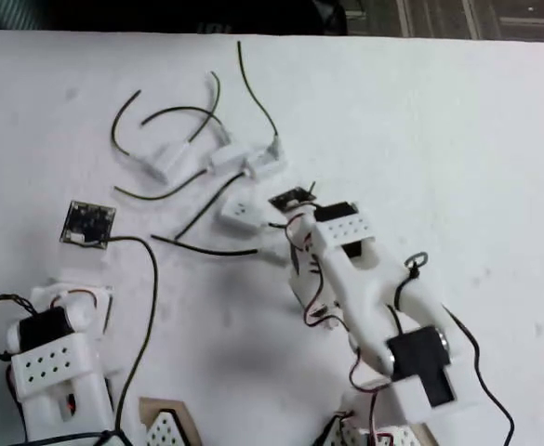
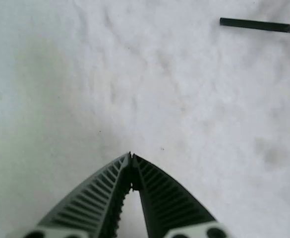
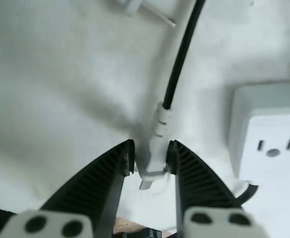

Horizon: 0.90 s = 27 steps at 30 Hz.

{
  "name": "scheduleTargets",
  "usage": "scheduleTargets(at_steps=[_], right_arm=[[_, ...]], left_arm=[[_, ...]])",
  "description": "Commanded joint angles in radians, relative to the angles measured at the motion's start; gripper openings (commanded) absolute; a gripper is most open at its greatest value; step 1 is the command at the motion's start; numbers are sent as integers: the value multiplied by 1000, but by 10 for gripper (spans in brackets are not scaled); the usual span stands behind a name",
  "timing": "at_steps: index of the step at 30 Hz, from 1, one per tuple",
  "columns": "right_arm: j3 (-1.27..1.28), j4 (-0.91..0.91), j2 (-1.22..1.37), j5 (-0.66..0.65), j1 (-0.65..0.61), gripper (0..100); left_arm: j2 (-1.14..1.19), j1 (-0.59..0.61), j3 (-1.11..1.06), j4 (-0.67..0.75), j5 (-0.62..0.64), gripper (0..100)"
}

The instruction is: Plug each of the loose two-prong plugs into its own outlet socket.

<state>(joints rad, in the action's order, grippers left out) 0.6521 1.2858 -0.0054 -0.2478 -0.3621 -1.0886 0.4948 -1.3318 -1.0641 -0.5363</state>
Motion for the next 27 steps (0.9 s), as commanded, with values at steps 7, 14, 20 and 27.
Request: scheduleTargets(at_steps=[7, 14, 20, 27], right_arm=[[-227, 99, 228, 0, 1, 108], [-407, 277, 289, 2, 2, 108], [-433, 318, 311, -2, 2, 108], [-433, 364, 352, -5, 2, 108]], left_arm=[[-15, 1, 0, 15, 2, 24], [-15, 1, 0, 15, 2, 24], [-15, 1, 0, 15, 2, 24], [-15, 1, 0, 15, 2, 24]])
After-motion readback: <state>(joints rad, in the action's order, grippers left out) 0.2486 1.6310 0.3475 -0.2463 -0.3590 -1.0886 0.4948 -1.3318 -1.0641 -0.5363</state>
